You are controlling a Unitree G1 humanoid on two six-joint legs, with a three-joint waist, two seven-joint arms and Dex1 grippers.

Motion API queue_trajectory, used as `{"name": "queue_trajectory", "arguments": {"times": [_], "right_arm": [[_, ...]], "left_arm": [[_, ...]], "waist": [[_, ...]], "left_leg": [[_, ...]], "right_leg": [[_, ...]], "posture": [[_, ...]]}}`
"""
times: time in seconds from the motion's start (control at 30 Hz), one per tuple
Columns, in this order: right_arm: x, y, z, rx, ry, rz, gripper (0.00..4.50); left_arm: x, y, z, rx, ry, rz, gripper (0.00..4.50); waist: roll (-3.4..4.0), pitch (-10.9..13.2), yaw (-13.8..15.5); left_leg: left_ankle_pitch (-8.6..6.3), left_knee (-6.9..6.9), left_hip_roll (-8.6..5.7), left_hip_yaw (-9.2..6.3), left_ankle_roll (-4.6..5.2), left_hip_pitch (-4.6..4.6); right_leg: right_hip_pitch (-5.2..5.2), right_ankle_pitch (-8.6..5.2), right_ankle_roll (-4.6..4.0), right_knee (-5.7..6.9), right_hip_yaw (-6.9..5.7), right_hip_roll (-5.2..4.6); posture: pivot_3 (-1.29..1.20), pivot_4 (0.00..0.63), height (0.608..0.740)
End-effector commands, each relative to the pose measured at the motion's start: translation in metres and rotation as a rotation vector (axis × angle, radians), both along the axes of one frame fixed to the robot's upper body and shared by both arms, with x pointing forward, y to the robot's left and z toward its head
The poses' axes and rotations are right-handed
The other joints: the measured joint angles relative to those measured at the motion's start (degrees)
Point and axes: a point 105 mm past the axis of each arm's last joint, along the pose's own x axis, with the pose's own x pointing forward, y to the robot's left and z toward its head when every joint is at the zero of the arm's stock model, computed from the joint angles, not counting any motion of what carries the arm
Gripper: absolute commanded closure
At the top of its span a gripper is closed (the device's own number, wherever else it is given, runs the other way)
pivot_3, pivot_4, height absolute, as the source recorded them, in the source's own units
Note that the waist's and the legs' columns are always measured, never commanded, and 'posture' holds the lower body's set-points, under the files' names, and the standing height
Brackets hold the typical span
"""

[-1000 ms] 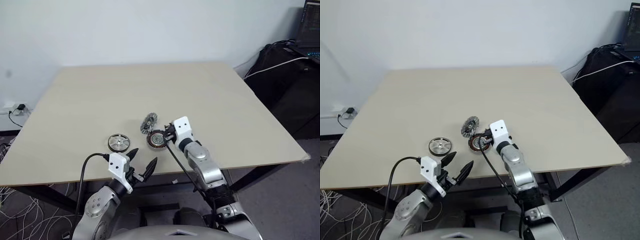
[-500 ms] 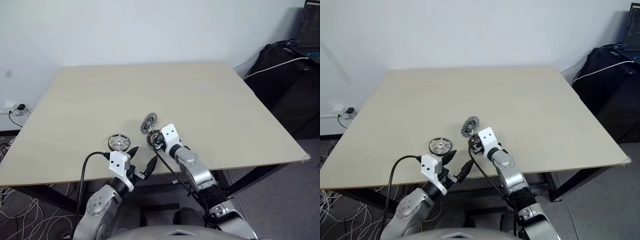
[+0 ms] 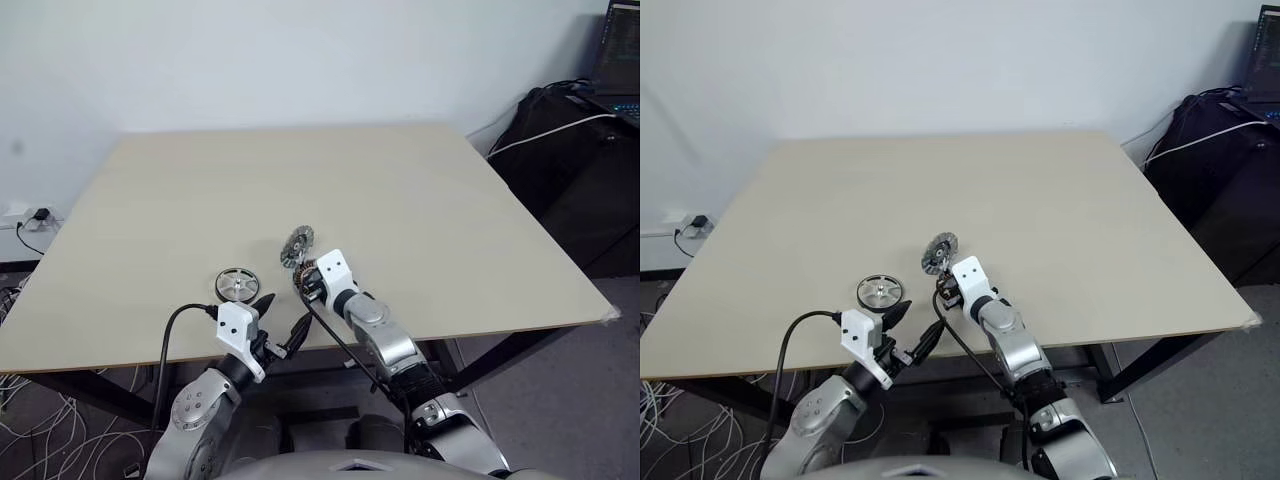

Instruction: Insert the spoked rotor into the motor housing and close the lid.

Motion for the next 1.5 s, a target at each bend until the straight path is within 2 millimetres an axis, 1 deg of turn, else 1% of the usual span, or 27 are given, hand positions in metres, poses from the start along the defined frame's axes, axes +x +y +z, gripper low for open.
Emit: {"name": "queue_trajectory", "arguments": {"times": [0.03, 0.27, 0.33, 0.37, 0.43, 0.57, 0.7, 0.83, 0.97, 1.03, 1.07, 1.1, 1.27, 1.5], "right_arm": [[0.009, 0.001, 0.015, 0.021, -0.053, -0.005, 3.8], [0.005, 0.002, 0.012, 0.026, -0.038, 0.011, 3.8], [0.004, 0.002, 0.012, 0.031, -0.035, 0.016, 3.03], [0.004, 0.002, 0.012, 0.034, -0.035, 0.016, 2.8], [0.003, 0.003, 0.015, 0.047, -0.038, 0.02, 2.14], [-0.001, 0.005, 0.028, 0.111, -0.063, 0.039, 0.84], [-0.004, 0.005, 0.051, 0.203, -0.1, 0.05, 0.84], [-0.002, 0.002, 0.056, 0.212, -0.105, 0.025, 1.76], [-0.002, 0.005, 0.051, 0.193, -0.071, 0.014, 3.13], [-0.002, 0.007, 0.048, 0.18, -0.046, 0.01, 3.71], [-0.002, 0.008, 0.046, 0.171, -0.033, 0.008, 4.11], [-0.002, 0.009, 0.045, 0.165, -0.025, 0.007, 4.42], [0.0, 0.019, 0.042, 0.116, 0.001, 0.034, 4.47], [0.003, 0.025, 0.041, 0.084, 0.021, 0.044, 4.47]], "left_arm": [[0.005, -0.001, 0.009, -0.014, -0.053, -0.003, 0.0], [0.006, -0.002, 0.007, -0.016, -0.055, -0.004, 0.0], [0.005, -0.002, 0.007, -0.017, -0.055, -0.003, 0.0], [0.005, -0.003, 0.008, -0.019, -0.055, -0.003, 0.0], [0.004, -0.003, 0.009, -0.02, -0.056, -0.003, 0.0], [0.002, -0.002, 0.011, -0.022, -0.056, -0.001, 0.0], [0.0, -0.001, 0.011, -0.023, -0.055, 0.001, 0.0], [-0.001, 0.0, 0.011, -0.026, -0.053, -0.003, 0.0], [-0.001, 0.0, 0.011, -0.026, -0.053, -0.007, 0.0], [-0.001, 0.001, 0.011, -0.025, -0.053, -0.006, 0.0], [-0.001, 0.001, 0.011, -0.024, -0.053, -0.004, 0.0], [0.0, 0.001, 0.01, -0.024, -0.052, -0.002, 0.0], [0.002, 0.002, 0.008, -0.021, -0.051, 0.006, 0.0], [0.004, 0.0, 0.006, -0.021, -0.048, 0.009, 0.0]], "waist": [[0.0, 0.0, 0.0], [0.0, 0.0, 0.0], [-0.01, 0.0, 0.0], [0.0, 0.0, 0.0], [0.0, 0.0, 0.0], [-0.01, 0.0, 0.0], [0.0, 0.0, 0.0], [-0.01, 0.0, 0.1], [-0.01, 0.0, 0.1], [0.0, 0.0, 0.1], [-0.01, 0.0, 0.1], [0.0, 0.0, 0.1], [0.0, 0.0, 0.0], [-0.01, 0.0, 0.1]], "left_leg": [[0.0, 0.0, 0.0, 0.0, 0.0, 0.0], [0.0, 0.0, 0.0, 0.0, -0.01, 0.0], [0.0, 0.0, 0.0, 0.0, -0.01, 0.01], [0.0, 0.0, 0.0, 0.0, -0.01, 0.01], [0.0, 0.0, 0.0, 0.0, -0.01, 0.0], [0.0, -0.01, 0.01, 0.0, 0.0, -0.02], [0.0, -0.02, 0.02, -0.01, 0.0, -0.02], [0.0, -0.02, 0.02, -0.02, 0.0, -0.02], [-0.01, -0.02, 0.02, -0.02, -0.01, -0.05], [0.0, -0.04, 0.02, -0.01, -0.01, -0.08], [0.0, -0.05, 0.02, -0.01, -0.01, -0.09], [0.0, -0.05, 0.02, -0.01, -0.02, -0.09], [0.0, -0.06, 0.02, -0.01, -0.02, -0.1], [0.01, -0.09, -0.01, 0.0, -0.03, -0.12]], "right_leg": [[0.01, 0.0, 0.0, 0.0, 0.0, 0.0], [0.0, 0.0, 0.0, 0.01, 0.0, 0.0], [0.01, 0.0, 0.0, 0.01, 0.0, -0.01], [0.01, 0.0, 0.0, 0.0, 0.0, -0.02], [0.01, 0.0, 0.0, 0.0, 0.0, -0.02], [-0.03, 0.0, 0.0, 0.0, 0.01, -0.13], [-0.04, 0.0, 0.0, 0.0, 0.01, -0.2], [-0.03, 0.0, 0.01, 0.0, 0.0, -0.22], [-0.08, 0.0, 0.0, 0.0, 0.01, -0.23], [-0.12, 0.0, -0.01, 0.0, 0.01, -0.23], [-0.13, 0.0, -0.01, 0.0, 0.01, -0.23], [-0.13, 0.0, -0.01, 0.0, 0.01, -0.23], [-0.16, 0.0, -0.01, 0.0, 0.01, -0.22], [-0.17, 0.0, -0.01, -0.01, 0.01, -0.21]], "posture": [[0.0, 0.0, 0.74], [0.0, 0.0, 0.74], [0.0, 0.0, 0.74], [0.0, 0.0, 0.74], [0.0, 0.0, 0.74], [0.0, 0.0, 0.74], [0.0, 0.0, 0.74], [0.0, 0.0, 0.74], [0.0, 0.0, 0.74], [0.0, 0.0, 0.74], [0.0, 0.0, 0.74], [0.0, 0.0, 0.74], [0.0, 0.0, 0.74], [0.0, 0.0, 0.74]]}}
